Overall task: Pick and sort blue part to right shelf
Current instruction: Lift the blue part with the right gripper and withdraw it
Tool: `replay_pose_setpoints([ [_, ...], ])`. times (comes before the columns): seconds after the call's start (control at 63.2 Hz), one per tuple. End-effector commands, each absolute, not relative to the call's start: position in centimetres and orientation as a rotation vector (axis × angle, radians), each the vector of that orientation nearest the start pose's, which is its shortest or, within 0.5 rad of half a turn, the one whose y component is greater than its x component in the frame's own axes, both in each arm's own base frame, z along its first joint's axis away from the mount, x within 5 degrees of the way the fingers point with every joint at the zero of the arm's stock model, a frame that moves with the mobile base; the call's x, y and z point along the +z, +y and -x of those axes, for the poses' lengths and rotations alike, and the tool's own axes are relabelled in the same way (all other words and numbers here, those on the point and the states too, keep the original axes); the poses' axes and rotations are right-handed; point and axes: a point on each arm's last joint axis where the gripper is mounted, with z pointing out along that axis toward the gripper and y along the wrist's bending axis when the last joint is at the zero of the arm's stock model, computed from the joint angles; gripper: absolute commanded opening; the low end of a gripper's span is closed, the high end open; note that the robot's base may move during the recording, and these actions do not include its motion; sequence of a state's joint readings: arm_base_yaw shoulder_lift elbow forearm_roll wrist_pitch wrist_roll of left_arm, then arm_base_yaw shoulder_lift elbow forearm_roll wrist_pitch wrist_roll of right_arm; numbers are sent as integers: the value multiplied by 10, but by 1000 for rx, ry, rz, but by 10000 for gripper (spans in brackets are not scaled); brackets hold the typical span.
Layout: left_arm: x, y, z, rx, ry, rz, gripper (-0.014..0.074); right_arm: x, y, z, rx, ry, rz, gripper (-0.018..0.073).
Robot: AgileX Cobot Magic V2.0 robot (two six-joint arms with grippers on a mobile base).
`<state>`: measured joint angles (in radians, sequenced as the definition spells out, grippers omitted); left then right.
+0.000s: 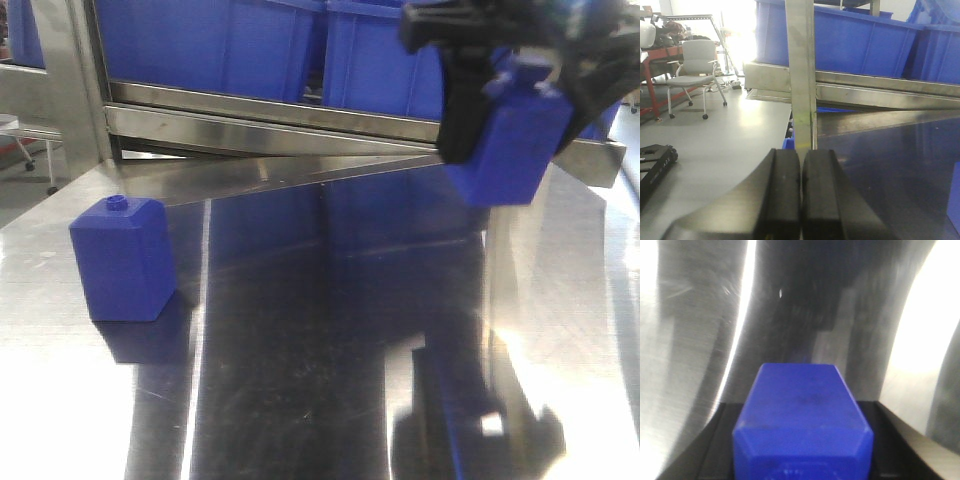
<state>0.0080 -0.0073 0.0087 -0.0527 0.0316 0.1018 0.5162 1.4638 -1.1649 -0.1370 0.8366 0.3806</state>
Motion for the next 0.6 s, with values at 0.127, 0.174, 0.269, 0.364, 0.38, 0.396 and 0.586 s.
replay_pose_setpoints([
  [0.127,209,1,-55,43,1431,-20,125,326,98,-250,111,2231,502,300],
  [0.174,209,1,-55,43,1431,-20,125,323,88,-246,103,2195,493,300],
  [0.269,209,1,-55,43,1431,-20,125,322,67,-235,106,2133,390,300],
  [0.364,209,1,-55,43,1431,-20,125,319,50,-224,100,2076,296,300],
  [0.38,209,1,-55,43,1431,-20,125,319,47,-222,93,2065,280,300],
  [0.396,209,1,-55,43,1431,-20,125,317,44,-220,88,2059,270,300],
  [0.586,209,1,-55,43,1431,-20,125,321,29,-191,68,1840,189,300],
])
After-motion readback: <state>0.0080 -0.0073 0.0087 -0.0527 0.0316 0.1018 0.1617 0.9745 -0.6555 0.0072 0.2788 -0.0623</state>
